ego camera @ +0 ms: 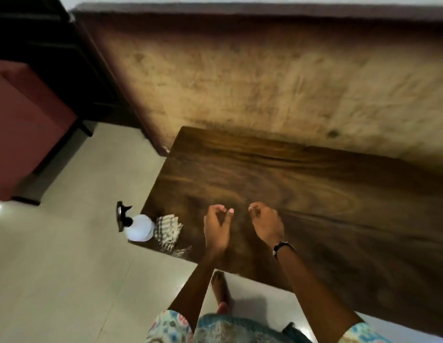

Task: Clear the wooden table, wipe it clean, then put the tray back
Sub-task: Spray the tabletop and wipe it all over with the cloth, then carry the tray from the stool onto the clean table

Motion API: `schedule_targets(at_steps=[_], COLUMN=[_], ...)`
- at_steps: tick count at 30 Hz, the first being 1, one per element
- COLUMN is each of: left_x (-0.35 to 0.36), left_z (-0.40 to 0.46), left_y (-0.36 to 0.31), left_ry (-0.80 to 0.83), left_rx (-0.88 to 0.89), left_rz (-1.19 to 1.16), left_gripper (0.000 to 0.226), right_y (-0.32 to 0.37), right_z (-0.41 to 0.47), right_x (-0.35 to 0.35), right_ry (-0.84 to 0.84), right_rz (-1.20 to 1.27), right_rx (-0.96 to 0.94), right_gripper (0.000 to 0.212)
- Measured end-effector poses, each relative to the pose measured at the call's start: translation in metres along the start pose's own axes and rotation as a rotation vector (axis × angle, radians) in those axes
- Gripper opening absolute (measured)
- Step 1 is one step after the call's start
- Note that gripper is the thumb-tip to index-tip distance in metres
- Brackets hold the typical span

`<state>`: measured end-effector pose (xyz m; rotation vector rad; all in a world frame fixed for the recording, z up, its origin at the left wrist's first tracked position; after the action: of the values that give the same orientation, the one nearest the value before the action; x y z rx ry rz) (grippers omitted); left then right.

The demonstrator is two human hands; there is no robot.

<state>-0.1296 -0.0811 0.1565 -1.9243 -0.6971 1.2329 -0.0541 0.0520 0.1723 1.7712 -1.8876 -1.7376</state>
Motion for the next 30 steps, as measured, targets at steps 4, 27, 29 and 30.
schedule_targets(at_steps=[4, 27, 29, 30], left_x=[0.063, 0.375, 0.407, 0.419], left_z=[-0.047, -0.254, -0.262, -0.266], left_y=[-0.063, -0.273, -0.286, -0.292], left_ry=[0.12, 0.8, 0.837, 0.848], left_rx=[0.121, 0.427, 0.418, 0.416], left_rz=[-0.004, -0.053, -0.047, -0.048], left_gripper=[0.018, 0.015, 0.013, 0.013], right_y=[-0.049, -0.299, -0.321, -0.33], right_z=[-0.031, -0.129, -0.125, -0.124], right_x=[-0.1, -0.424, -0.45, -0.462], right_ry=[-0.12, -0.51, -0.523, -0.528], right_rz=[0.06, 0.208, 0.186, 0.184], right_rx=[0.04, 0.269, 0.274, 0.276], right_gripper=[0.022, 0.016, 0.019, 0.02])
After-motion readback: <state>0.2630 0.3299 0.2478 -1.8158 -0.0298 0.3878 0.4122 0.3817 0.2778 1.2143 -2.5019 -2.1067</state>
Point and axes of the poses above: each hand's wrist, its own z-axis towards the middle knuckle, its own x-axis out of the palm, y = z × x, the point moved 3 cm from there along z, towards the middle knuckle, and after that the axes turned 7 degrees about z, right-handed, at the moved point
